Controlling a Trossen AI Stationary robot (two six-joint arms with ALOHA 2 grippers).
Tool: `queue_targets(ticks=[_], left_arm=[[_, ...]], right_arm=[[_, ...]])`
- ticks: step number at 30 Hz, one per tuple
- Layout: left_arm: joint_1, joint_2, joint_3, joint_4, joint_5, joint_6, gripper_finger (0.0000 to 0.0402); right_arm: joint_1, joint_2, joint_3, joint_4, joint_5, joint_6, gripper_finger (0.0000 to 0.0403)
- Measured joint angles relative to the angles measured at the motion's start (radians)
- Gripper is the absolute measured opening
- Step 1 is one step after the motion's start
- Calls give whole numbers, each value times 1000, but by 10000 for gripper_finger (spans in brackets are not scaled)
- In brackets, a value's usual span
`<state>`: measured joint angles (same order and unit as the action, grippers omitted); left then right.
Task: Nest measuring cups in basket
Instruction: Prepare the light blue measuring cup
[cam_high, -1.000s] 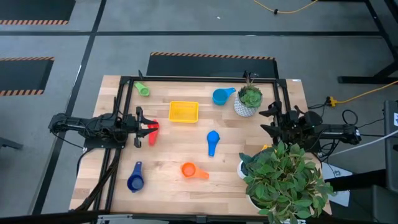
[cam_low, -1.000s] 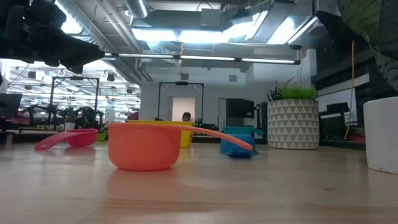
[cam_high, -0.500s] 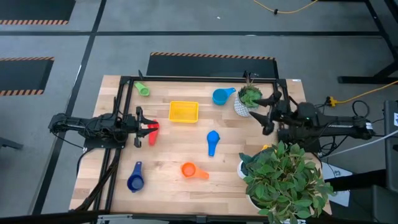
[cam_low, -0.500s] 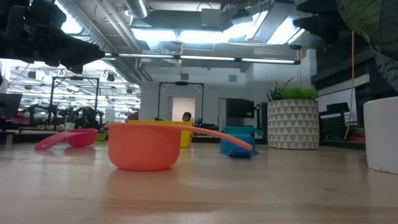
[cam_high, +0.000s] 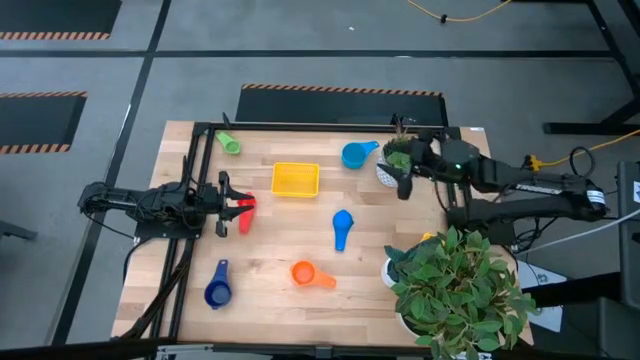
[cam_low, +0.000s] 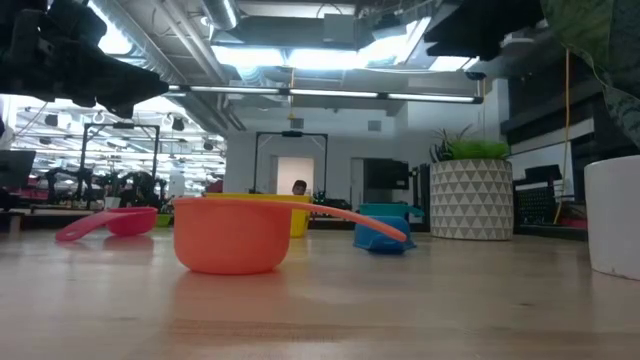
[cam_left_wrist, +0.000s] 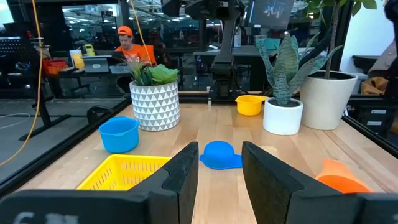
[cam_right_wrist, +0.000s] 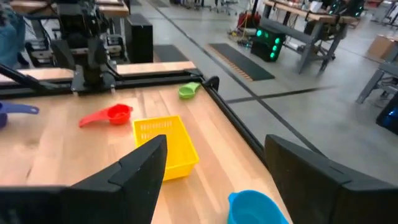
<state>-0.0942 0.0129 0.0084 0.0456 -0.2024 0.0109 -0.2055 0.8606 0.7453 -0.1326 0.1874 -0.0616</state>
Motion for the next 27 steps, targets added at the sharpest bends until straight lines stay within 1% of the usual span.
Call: queue_targets(ticks=[13, 19, 27], left_arm=[[0, 0, 0, 0, 0, 0, 117], [0, 0, 0, 0, 0, 0, 117], [0, 0, 0, 0, 0, 0, 117]], right_arm=[[-98, 242, 107, 2, -7, -43, 275], [-124, 347, 145, 2, -8, -77, 275], [-139, 502, 216, -2, -8, -82, 275]])
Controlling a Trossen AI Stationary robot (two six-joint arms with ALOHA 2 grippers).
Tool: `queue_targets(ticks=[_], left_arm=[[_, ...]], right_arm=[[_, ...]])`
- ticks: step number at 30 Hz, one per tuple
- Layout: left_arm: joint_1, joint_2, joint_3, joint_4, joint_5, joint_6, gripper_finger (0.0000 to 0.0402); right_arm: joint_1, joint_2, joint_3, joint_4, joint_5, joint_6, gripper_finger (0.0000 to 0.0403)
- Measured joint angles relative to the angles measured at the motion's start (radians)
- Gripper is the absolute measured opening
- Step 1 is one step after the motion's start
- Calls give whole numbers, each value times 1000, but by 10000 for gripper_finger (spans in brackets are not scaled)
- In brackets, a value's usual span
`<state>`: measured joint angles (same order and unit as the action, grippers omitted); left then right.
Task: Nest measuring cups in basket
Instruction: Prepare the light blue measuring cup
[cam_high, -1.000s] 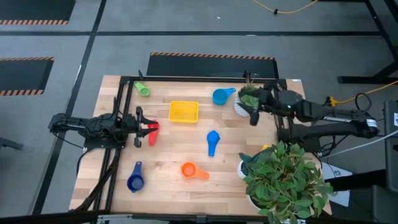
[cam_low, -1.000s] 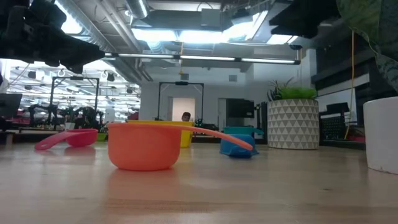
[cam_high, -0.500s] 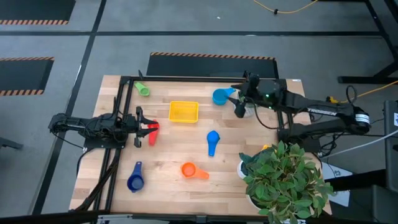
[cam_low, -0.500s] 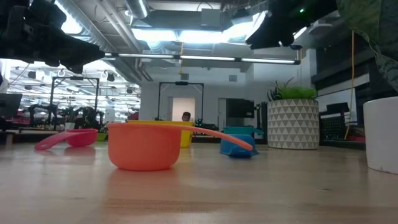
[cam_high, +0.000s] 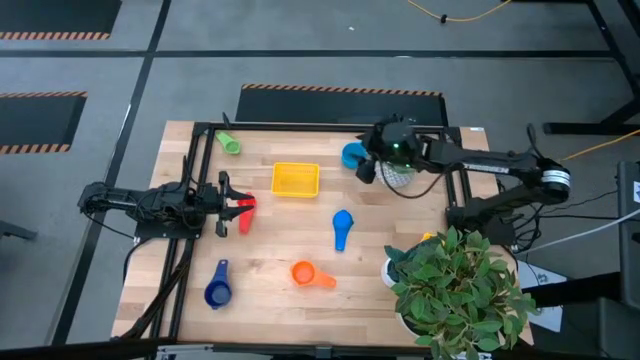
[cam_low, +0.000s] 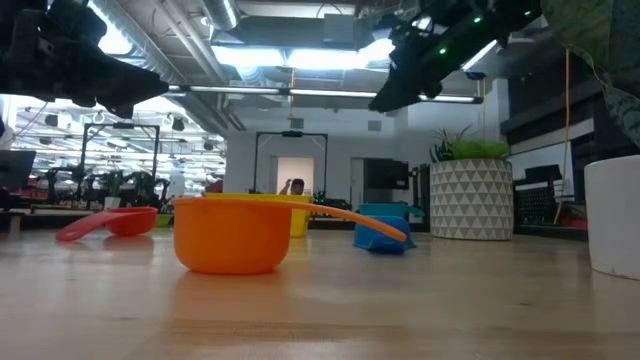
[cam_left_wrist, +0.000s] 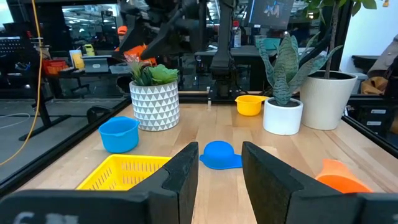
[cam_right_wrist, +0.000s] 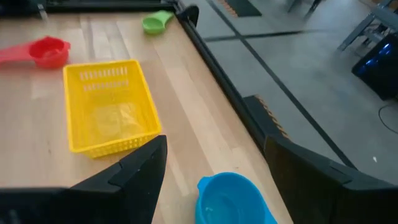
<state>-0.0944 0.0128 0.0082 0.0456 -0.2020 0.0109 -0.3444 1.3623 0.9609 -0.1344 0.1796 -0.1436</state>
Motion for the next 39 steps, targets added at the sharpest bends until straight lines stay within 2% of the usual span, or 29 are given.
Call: queue_targets(ticks=[13, 20, 39], left_arm=[[0, 0, 0, 0, 0, 0, 117], [0, 0, 0, 0, 1, 0, 117], [0, 0, 0, 0, 1, 0, 117]], right_arm=[[-27, 251, 148, -47, 2, -17, 275], [-41, 350, 193, -164, 3, -25, 275], [-97, 490, 195, -187, 8, -24, 275]])
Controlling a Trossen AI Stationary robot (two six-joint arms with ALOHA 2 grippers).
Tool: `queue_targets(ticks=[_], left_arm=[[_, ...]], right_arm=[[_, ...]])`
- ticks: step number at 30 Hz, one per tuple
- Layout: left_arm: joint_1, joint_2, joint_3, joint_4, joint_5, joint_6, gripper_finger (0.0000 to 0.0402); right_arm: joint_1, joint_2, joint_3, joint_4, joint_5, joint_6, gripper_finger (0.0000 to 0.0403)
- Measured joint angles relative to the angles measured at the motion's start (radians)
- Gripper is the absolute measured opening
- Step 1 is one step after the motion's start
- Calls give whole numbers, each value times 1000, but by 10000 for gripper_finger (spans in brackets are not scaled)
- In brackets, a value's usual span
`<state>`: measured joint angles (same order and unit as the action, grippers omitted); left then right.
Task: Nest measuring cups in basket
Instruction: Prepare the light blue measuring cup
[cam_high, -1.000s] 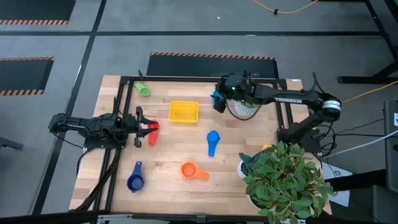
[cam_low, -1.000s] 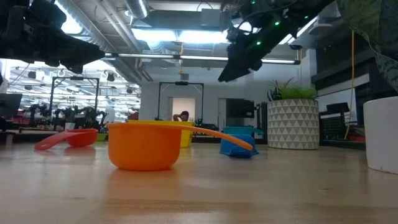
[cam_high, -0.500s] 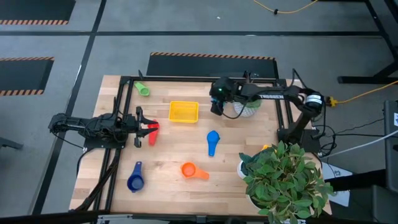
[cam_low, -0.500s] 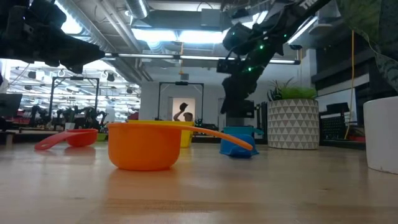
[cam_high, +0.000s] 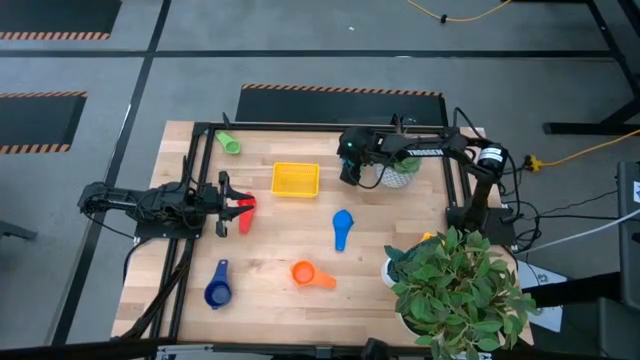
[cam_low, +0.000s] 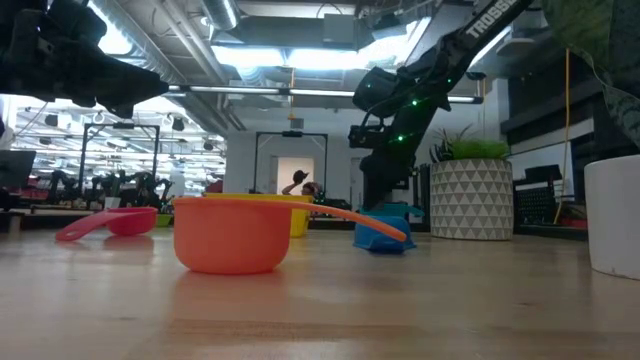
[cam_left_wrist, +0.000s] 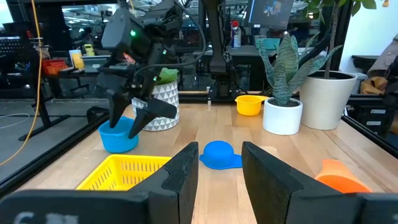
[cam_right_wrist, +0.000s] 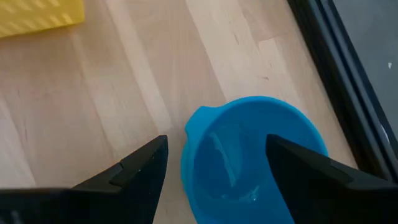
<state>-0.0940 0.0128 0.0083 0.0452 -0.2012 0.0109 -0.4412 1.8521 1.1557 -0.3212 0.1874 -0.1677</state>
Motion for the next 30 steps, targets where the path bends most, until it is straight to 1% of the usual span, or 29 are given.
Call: queue_targets(ticks=[3, 5, 13, 16, 22, 30], left_arm=[[0, 0, 0, 0, 0, 0, 117], [0, 0, 0, 0, 0, 0, 117], [0, 0, 0, 0, 0, 0, 117], [0, 0, 0, 0, 0, 0, 117], [0, 0, 0, 0, 0, 0, 117], [0, 0, 0, 0, 0, 0, 117]], right_arm=[[0, 5, 0, 1, -2, 1, 270], [0, 8, 0, 0, -5, 1, 256], [0, 8, 0, -3, -7, 1, 162], [0, 8, 0, -2, -35, 2, 137], [0, 8, 0, -2, -102, 5, 109], [0, 8, -1, -2, -103, 6, 85]])
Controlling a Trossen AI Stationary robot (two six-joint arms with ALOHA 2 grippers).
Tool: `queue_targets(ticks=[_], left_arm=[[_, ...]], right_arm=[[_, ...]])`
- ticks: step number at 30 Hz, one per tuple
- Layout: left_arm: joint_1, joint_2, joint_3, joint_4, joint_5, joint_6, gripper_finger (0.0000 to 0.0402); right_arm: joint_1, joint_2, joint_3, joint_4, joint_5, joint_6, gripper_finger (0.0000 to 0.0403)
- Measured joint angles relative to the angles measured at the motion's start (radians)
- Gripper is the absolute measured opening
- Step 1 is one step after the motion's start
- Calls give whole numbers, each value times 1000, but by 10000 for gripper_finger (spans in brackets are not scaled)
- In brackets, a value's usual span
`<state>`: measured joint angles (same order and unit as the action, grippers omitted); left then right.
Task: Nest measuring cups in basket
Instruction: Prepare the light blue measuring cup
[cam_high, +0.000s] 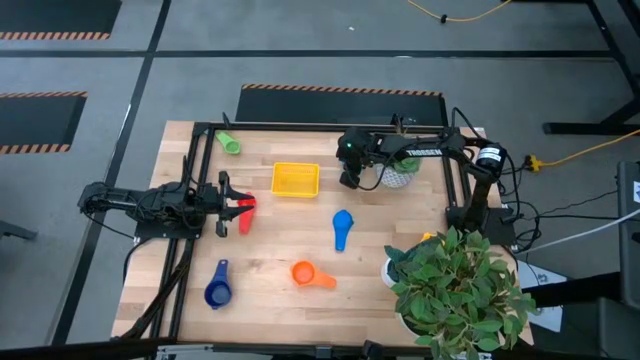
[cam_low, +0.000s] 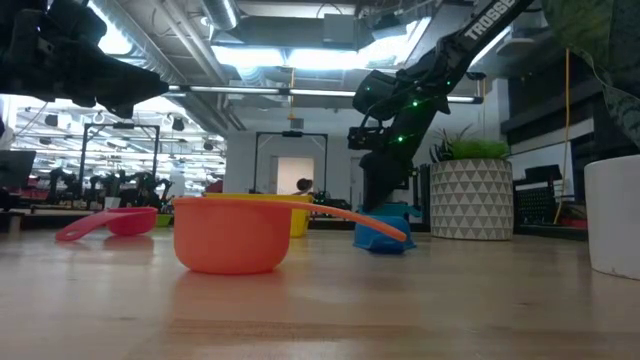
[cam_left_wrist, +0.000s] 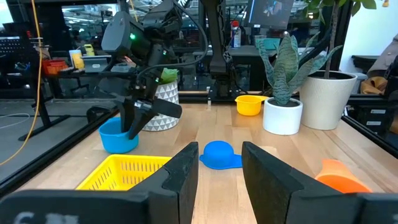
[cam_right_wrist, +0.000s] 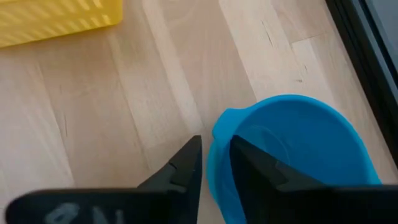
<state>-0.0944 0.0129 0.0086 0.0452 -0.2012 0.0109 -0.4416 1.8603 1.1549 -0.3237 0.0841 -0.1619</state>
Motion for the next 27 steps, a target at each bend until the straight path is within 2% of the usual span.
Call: queue_targets(ticks=[11, 17, 22, 27], left_arm=[[0, 0, 0, 0, 0, 0, 117], [0, 0, 0, 0, 0, 0, 117], [0, 0, 0, 0, 0, 0, 117], [0, 0, 0, 0, 0, 0, 117]], right_arm=[[0, 0, 0, 1, 1, 0, 24], [0, 0, 7, -10, 4, 43, 15], [14, 0, 85, -129, 1, 115, 15], [47, 0, 209, -288, -1, 259, 14]])
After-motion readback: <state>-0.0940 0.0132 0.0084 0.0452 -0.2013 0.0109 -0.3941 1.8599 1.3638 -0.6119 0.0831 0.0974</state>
